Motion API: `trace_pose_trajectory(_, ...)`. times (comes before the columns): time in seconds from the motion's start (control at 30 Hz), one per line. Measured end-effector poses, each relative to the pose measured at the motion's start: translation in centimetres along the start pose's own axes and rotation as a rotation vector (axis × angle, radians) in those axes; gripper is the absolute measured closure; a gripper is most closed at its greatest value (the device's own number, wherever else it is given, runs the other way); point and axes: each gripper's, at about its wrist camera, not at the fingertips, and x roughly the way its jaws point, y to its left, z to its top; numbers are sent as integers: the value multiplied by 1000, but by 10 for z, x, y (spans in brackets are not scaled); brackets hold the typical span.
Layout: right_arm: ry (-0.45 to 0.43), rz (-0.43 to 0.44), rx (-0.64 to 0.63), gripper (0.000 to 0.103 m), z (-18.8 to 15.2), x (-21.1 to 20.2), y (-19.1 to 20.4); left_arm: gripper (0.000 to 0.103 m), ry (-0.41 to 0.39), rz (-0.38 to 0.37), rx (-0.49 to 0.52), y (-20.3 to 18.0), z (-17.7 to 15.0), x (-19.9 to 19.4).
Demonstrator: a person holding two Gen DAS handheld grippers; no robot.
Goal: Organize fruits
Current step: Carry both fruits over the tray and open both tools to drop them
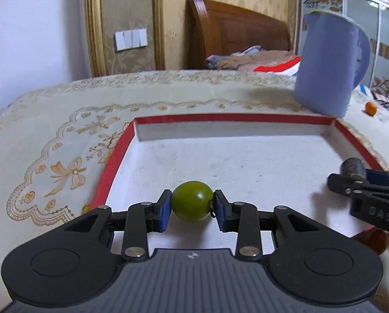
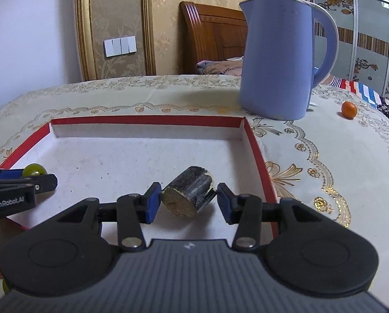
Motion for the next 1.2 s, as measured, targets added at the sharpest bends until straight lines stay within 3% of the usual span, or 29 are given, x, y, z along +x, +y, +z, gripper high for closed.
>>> trace_pose_trajectory(0.3, 27, 6, 2, 58, 2, 8, -1, 69, 12, 23, 12, -2, 2, 6)
trace_pose_trajectory(0.4, 29, 6, 5, 58, 2, 8, -1, 61, 12, 35, 4, -1, 2, 6)
trace_pose_trajectory(0.57, 27, 8, 12, 57, 2, 9, -2, 57, 14, 21, -1, 0, 1, 3)
trace_pose_trajectory(0.6, 27, 15, 13, 47, 2, 9, -2, 54, 11, 20, 6, -1, 1, 2)
trace_pose_trajectory(0.63, 24, 13, 12, 29, 2, 9, -2, 45, 4, 20, 14, -2, 1, 1)
trace_pose_trajectory(0.7, 1, -8, 8, 16, 2, 6, -2, 38, -25, 27, 20, -4, 1, -3)
trace_pose_trajectory(0.8, -47, -18, -5, 16, 2, -1, -2, 38, -75, 34, 26, -5, 1, -12)
trace_pose_trajectory(0.97, -68, -39, 15, 7, 1, -6, -5, 38, -117, 29, -3, 0, -3, -26)
trace_pose_trajectory(1.2, -127, 25, 65, 0, -3, -19, -14, 37, -193, 85, -19, 9, -11, -50)
